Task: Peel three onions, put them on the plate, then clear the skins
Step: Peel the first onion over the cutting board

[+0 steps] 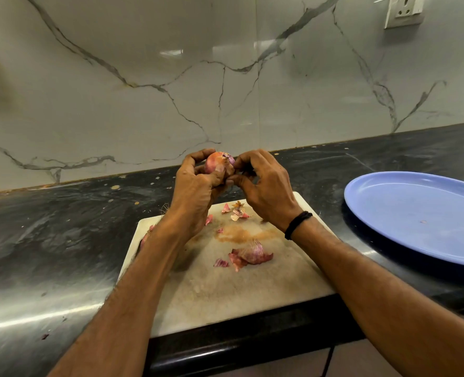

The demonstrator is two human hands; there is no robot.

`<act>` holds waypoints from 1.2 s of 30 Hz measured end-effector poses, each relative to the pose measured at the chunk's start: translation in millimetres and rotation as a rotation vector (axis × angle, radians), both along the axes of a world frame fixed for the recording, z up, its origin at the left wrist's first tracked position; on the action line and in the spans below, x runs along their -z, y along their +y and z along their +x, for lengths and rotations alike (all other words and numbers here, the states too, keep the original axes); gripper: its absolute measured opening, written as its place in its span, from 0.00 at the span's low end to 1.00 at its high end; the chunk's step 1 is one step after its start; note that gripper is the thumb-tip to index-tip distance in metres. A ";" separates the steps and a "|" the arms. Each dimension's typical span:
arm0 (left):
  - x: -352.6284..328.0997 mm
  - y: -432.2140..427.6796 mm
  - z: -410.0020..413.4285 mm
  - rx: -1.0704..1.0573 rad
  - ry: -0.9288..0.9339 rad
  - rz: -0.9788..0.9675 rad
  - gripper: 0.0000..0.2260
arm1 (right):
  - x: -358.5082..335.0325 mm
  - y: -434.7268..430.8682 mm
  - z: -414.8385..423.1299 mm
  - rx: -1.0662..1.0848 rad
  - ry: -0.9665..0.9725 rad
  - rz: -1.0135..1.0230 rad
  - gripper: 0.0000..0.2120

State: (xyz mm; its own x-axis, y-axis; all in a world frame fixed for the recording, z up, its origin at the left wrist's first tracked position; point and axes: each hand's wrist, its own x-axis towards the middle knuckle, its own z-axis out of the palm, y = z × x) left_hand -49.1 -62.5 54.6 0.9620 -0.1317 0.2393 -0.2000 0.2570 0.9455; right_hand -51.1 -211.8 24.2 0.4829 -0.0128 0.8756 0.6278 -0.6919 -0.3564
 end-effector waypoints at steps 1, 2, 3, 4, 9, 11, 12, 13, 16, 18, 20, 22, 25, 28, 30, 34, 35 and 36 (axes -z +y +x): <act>-0.1 -0.2 0.3 -0.004 -0.003 0.004 0.16 | 0.5 0.0 0.1 -0.005 0.001 -0.009 0.09; -0.1 -0.3 0.5 -0.007 -0.005 0.008 0.17 | 1.1 0.4 0.3 -0.009 0.002 -0.024 0.08; 0.0 -0.6 0.4 -0.009 -0.005 0.008 0.17 | 1.7 0.9 0.5 -0.010 0.005 -0.037 0.07; 0.2 -0.9 0.4 -0.009 -0.004 0.005 0.17 | 2.1 1.2 0.5 -0.010 0.009 -0.046 0.07; 1.7 -1.2 1.2 -0.014 0.014 -0.006 0.18 | 1.5 0.7 -0.1 -0.021 0.023 -0.055 0.08; 1.9 -1.6 1.4 -0.021 0.023 0.000 0.18 | 1.6 0.8 -0.7 -0.028 0.029 -0.063 0.08; 2.1 -1.7 1.5 -0.027 0.025 0.002 0.19 | 1.6 1.0 -0.9 -0.034 0.031 -0.066 0.08; 2.6 -1.9 1.5 -0.032 0.025 0.005 0.19 | 1.5 1.2 -1.4 -0.038 0.033 -0.068 0.08; 3.5 -2.3 0.7 -0.051 0.002 0.028 0.19 | 0.5 0.8 -3.3 -0.050 0.036 -0.064 0.07; 3.4 -2.2 0.4 -0.059 -0.008 0.037 0.19 | 0.0 0.9 -4.3 -0.053 0.035 -0.062 0.07; 3.2 -1.5 0.1 -0.063 -0.013 0.049 0.19 | -0.7 1.4 -4.8 -0.052 0.028 -0.048 0.07; 3.4 -0.2 0.5 -0.062 -0.030 0.080 0.20 | -1.9 1.7 -5.2 -0.041 0.016 -0.012 0.07; 3.0 1.9 -0.3 -0.046 -0.026 0.112 0.20 | -4.6 -0.1 -6.3 0.016 -0.008 0.052 0.07; 0.5 3.9 -0.2 -0.020 0.023 0.090 0.19 | -6.8 -3.7 -7.2 0.090 -0.015 0.130 0.07; -0.8 3.8 -0.4 -0.007 0.045 0.072 0.18 | -6.2 -6.1 -5.8 0.153 -0.002 0.180 0.08; -3.3 2.6 -2.5 0.017 0.069 0.022 0.17 | -5.6 -8.9 -4.1 0.208 0.110 0.218 0.13; -4.0 2.6 -3.3 0.017 0.068 0.023 0.17 | -5.8 -8.5 -4.7 0.174 0.136 0.190 0.18; -4.6 2.6 -3.7 0.016 0.068 0.026 0.17 | -6.2 -7.4 -5.5 0.125 0.151 0.153 0.23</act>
